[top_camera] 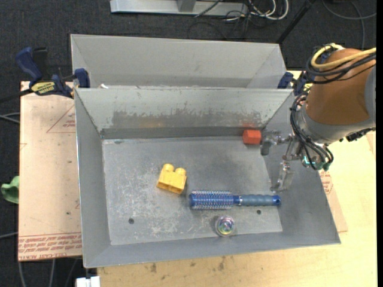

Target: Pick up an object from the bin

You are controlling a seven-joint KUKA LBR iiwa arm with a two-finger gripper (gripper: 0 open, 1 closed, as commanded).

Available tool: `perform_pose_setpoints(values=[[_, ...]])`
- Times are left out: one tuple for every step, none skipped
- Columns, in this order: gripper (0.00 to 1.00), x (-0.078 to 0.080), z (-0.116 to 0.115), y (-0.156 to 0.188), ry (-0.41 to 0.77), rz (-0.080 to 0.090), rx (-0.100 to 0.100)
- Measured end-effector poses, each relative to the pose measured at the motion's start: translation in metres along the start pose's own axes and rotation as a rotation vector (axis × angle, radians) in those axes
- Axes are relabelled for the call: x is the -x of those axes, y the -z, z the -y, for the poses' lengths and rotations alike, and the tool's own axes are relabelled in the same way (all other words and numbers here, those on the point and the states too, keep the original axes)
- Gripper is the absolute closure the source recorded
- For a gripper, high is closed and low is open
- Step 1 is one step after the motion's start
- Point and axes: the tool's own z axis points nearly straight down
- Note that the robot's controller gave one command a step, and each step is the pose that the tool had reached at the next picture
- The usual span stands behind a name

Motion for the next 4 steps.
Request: perform_pose_setpoints(values=[[0.00, -0.014, -0.023, -0.112, 0.380, 0.002, 0.001], [1.00, -0.013, -0.023, -0.110, 0.381, 0.005, -0.001], [1.00, -0.009, -0.008, 0.002, 0.440, 0.016, -0.006], [1.00, 0.005, -0.008, 0.069, 0.455, 0.017, -0.006]])
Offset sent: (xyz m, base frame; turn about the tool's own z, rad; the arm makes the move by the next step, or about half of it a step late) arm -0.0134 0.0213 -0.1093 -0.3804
